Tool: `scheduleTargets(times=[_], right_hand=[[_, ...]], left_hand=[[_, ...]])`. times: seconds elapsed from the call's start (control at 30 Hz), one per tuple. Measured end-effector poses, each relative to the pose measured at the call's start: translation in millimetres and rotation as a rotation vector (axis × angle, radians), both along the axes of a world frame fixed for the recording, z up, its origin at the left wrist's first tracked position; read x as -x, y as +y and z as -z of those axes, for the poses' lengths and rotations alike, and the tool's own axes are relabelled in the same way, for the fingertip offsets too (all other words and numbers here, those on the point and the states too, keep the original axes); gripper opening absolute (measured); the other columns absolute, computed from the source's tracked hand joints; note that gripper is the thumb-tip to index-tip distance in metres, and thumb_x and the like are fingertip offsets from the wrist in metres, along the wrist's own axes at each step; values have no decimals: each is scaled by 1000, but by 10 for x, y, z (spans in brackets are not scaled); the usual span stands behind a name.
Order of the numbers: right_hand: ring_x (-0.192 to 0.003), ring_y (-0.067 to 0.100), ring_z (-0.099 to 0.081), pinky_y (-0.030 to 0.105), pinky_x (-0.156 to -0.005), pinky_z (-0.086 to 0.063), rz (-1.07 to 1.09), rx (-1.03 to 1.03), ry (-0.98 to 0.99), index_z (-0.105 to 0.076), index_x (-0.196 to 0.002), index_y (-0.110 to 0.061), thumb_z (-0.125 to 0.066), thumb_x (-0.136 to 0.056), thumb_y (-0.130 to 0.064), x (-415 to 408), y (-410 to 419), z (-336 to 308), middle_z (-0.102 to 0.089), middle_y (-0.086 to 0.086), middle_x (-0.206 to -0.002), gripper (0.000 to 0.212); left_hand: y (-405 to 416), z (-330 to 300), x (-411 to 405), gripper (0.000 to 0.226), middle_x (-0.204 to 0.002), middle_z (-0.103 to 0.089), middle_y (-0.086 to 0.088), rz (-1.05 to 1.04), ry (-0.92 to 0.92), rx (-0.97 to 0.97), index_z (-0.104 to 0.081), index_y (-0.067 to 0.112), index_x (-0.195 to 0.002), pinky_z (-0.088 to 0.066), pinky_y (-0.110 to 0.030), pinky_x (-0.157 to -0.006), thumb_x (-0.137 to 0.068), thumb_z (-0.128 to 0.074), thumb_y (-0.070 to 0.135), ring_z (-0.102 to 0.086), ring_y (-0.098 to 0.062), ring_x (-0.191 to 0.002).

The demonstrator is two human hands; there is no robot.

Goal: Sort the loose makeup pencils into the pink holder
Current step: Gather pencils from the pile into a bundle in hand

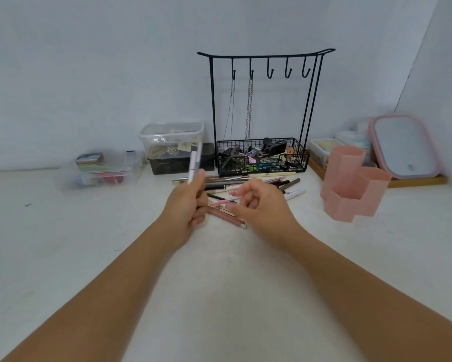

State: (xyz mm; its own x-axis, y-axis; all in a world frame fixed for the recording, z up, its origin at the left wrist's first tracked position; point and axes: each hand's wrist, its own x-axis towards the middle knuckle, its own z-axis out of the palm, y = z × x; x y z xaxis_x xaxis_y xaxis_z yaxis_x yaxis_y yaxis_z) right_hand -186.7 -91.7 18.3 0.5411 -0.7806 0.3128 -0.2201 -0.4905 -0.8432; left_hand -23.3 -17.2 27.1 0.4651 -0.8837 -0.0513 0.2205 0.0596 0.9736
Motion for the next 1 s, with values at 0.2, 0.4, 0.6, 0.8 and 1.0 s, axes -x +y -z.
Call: scheduleTargets(times=[0.2, 0.4, 0.6, 0.8, 1.0], right_hand=[[-74, 8, -58, 26, -67, -49, -6, 301, 402, -72, -82, -20, -75, -84, -26, -5, 110, 6, -60, -13, -75, 7], [-67, 6, -53, 17, -56, -38, -2, 230, 502, -70, -75, -21, -71, -89, -24, 17, 94, -78, -58, -13, -69, 14], [-63, 10, -52, 22, -56, -41, -15, 177, 514, -74, -80, -13, -68, -93, -25, 12, 55, -62, -67, 2, -74, 18], [-55, 9, -48, 21, -51, -40, -86, -182, 169, -69, -83, -14, -62, -98, -22, 45, 42, -84, -63, 0, -70, 19], [-60, 13, -58, 24, -56, -51, -267, -413, -117, -69, -92, -8, -60, -100, -10, 22, 54, -59, -67, 8, -78, 13]], left_hand=[[0, 29, -151, 38, -53, -28, 5, -203, 117, -3, -42, 21, -78, -22, -20, -38, -103, -50, 47, -24, -10, -41], [11, 28, -268, 35, -47, -29, 8, -300, 110, -76, -40, 22, -72, -17, -21, -36, -103, -53, 35, -19, -10, -40], [10, 22, -265, 31, -42, -33, 9, -363, 101, -111, -47, 19, -72, -17, -22, -37, -101, -54, 27, -21, -10, -38], [5, 30, -198, 25, -47, -29, 8, -279, 53, -53, -59, 15, -83, -19, -20, -35, -97, -64, 35, -21, -8, -38], [13, 23, -46, 35, -51, -24, 6, -42, 83, 77, -71, 18, -84, -16, -19, -33, -99, -57, 46, -17, -7, -39]])
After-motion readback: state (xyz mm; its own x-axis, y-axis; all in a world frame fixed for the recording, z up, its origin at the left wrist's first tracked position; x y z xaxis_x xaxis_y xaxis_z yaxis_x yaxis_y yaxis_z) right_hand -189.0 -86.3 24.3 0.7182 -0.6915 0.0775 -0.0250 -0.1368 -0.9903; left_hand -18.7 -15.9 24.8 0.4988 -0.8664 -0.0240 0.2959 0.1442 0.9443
